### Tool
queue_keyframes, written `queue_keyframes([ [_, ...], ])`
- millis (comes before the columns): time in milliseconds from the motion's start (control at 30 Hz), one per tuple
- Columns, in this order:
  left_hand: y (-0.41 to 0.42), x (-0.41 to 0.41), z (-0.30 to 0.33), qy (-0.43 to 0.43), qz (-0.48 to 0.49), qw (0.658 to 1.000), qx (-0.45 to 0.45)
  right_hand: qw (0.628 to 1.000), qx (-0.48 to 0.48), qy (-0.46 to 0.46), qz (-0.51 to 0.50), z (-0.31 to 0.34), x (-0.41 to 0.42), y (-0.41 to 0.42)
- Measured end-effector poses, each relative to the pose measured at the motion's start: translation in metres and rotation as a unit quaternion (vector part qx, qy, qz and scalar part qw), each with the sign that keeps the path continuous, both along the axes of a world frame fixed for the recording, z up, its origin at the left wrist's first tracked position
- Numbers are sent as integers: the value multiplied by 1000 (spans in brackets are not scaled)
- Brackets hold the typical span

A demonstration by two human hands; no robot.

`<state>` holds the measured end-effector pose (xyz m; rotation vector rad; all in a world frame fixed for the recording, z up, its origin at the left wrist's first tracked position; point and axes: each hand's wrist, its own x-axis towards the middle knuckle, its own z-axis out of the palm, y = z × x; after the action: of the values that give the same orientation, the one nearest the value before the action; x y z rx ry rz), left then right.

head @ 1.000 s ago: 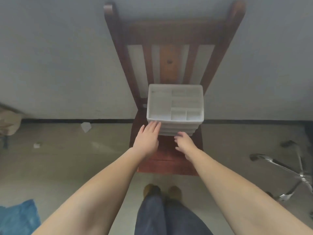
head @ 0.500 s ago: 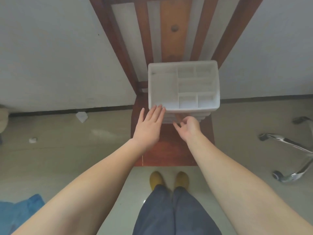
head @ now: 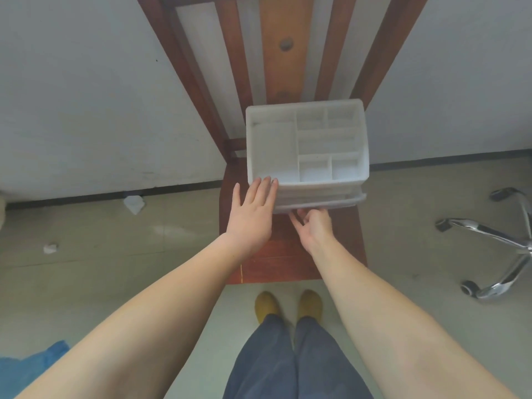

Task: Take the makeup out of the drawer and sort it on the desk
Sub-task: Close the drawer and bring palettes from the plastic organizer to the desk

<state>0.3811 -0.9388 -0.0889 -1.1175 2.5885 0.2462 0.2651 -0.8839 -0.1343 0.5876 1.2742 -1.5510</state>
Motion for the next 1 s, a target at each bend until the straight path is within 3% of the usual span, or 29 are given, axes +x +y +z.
queue_keyframes([
  [267,7,-3,2,16,14,1000,7,998,35,-30,48,2,21,70],
  [333,5,1,-2,36,16,999,-4,994,25,-35,104,5,16,75],
  [400,5,6,-4,92,1,995,-44,968,42,-23,247,16,3,76],
  [500,17,14,-17,173,-83,981,-19,832,81,115,537,45,-23,78],
  [600,24,6,-24,136,-40,986,83,734,74,359,571,65,-50,66],
  [633,22,-2,-28,129,1,987,96,678,75,450,577,67,-58,57],
  [700,16,-21,-35,107,37,990,87,510,79,568,641,58,-68,40],
  [767,9,-39,-42,62,23,996,54,368,99,597,706,40,-71,28],
  [800,7,-45,-47,42,16,998,36,329,116,593,726,32,-71,24],
  [900,1,-48,-61,19,8,1000,-1,289,135,603,732,19,-71,19],
  [1000,-2,-49,-66,10,-5,1000,-10,276,132,619,724,18,-71,21],
])
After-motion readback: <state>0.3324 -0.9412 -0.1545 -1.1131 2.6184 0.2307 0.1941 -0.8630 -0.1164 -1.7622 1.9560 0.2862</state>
